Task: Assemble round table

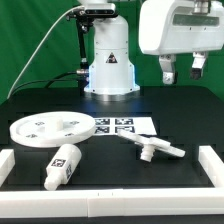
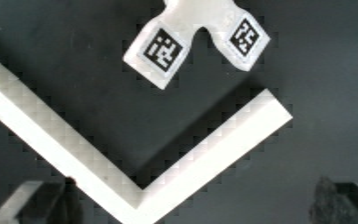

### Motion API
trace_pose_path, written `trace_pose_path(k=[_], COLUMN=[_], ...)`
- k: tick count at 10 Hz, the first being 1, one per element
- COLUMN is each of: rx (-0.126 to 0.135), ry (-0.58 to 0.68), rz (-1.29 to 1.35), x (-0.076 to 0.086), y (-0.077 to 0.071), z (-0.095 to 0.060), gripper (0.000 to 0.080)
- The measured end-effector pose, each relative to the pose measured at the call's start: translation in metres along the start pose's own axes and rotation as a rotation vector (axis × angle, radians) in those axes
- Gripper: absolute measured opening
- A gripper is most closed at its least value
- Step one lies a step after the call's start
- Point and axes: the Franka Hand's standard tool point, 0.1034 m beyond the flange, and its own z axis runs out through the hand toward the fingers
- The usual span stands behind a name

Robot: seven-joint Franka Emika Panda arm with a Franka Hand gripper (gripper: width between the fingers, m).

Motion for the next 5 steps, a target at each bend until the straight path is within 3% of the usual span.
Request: trace_pose_path(k=[5], rx=[0.003], ry=[-0.001], rz=[0.001], x=[-0.0003], y=[-0.0004], z=[0.0013], gripper=[0.0649])
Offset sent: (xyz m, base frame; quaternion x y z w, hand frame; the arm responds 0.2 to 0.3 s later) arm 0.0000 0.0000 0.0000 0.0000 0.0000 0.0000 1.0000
